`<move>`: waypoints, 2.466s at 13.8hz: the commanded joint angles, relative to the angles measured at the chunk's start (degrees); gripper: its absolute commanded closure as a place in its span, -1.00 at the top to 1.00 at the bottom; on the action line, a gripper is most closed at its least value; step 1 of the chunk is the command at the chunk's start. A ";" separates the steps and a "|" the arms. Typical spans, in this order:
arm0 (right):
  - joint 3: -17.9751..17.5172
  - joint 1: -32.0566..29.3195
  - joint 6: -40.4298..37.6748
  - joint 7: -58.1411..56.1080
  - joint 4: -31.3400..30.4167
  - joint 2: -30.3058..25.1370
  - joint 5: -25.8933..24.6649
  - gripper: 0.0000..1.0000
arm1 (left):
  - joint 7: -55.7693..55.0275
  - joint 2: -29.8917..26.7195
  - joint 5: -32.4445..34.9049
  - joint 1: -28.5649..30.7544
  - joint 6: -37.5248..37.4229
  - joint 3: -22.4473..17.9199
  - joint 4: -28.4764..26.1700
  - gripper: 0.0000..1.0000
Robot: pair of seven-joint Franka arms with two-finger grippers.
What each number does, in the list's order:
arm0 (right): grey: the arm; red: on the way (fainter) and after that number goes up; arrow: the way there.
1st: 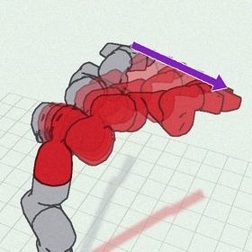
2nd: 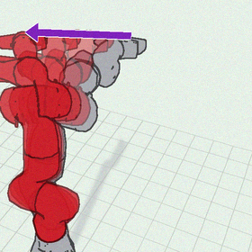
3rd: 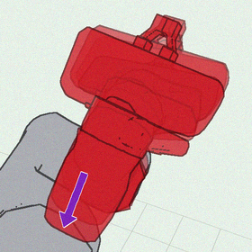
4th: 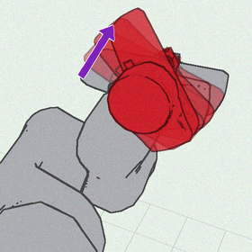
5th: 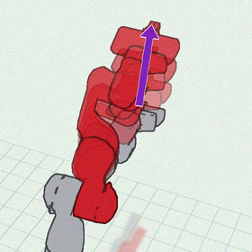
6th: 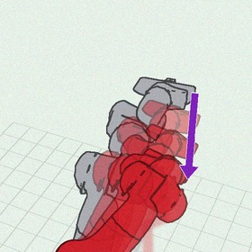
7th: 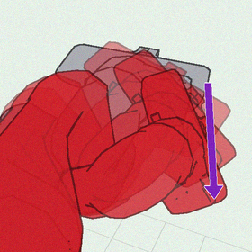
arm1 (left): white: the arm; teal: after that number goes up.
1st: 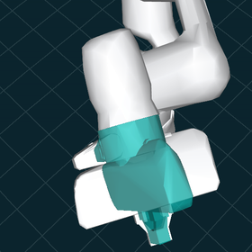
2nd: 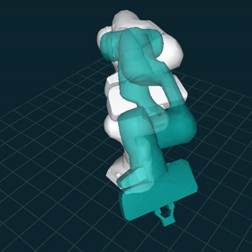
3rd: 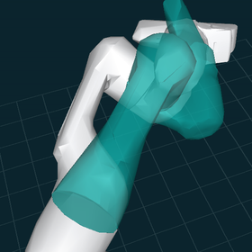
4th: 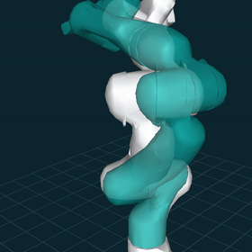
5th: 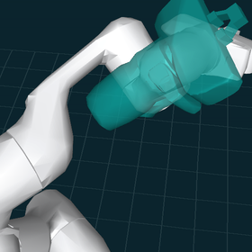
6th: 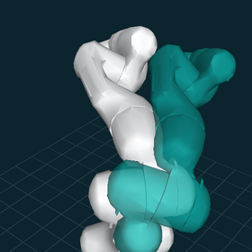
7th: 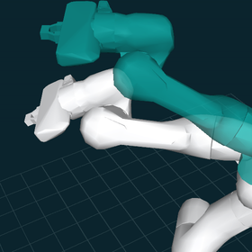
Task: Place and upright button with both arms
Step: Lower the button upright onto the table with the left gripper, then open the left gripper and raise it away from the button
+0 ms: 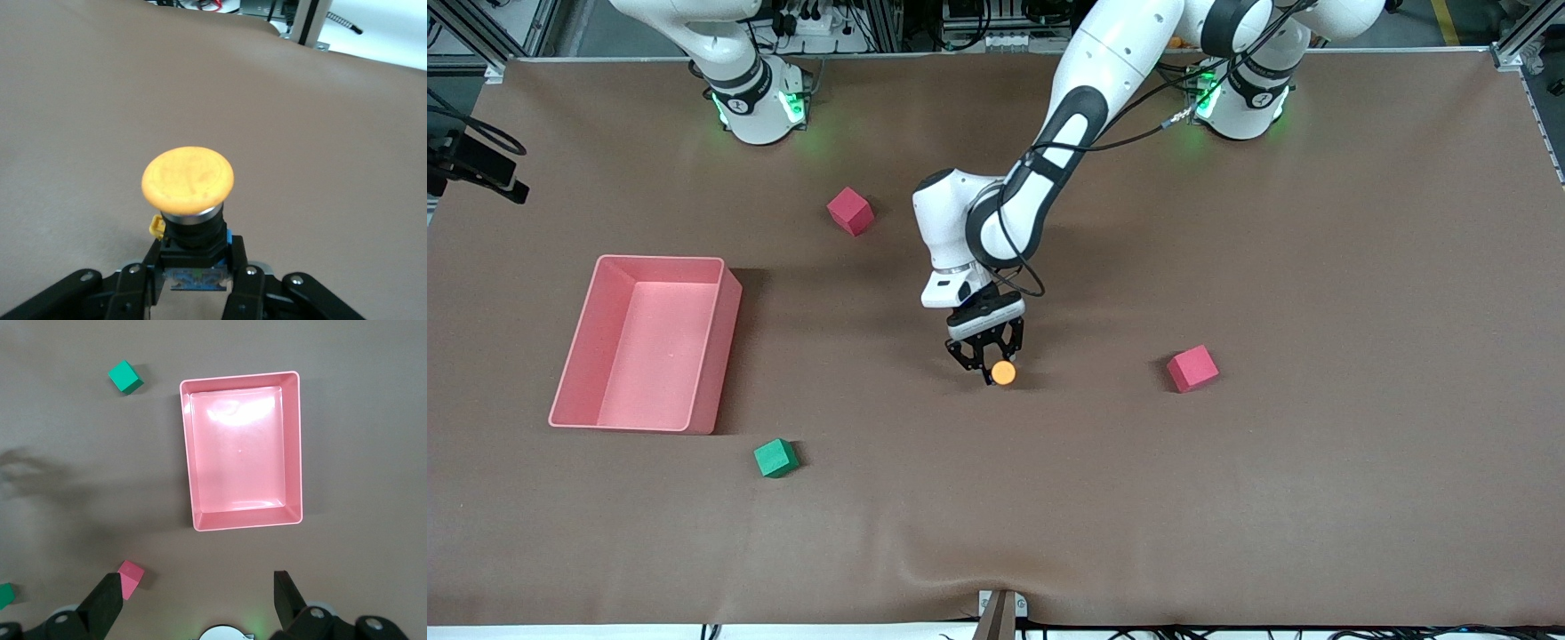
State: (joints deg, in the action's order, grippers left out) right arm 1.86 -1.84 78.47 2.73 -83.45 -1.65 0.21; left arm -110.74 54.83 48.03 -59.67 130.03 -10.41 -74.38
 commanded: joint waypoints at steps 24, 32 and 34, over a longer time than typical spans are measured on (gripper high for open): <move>0.16 0.61 -0.25 0.87 1.01 0.42 -0.47 1.00 | -13.81 5.99 10.42 -4.31 -7.68 0.47 -0.68 1.00; 0.16 0.87 -0.34 0.79 1.01 0.68 -0.65 1.00 | 7.35 -9.11 -11.52 -4.31 -17.69 6.54 0.11 1.00; 0.16 0.87 -0.25 0.87 1.01 0.69 -0.65 1.00 | 15.85 -14.38 -17.15 -3.79 -22.07 6.54 0.11 1.00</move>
State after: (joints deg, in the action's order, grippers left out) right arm 1.84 -1.63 78.47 2.73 -83.45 -1.50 0.20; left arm -101.60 46.22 35.31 -64.05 111.47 -4.17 -72.04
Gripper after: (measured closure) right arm 0.000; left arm 0.000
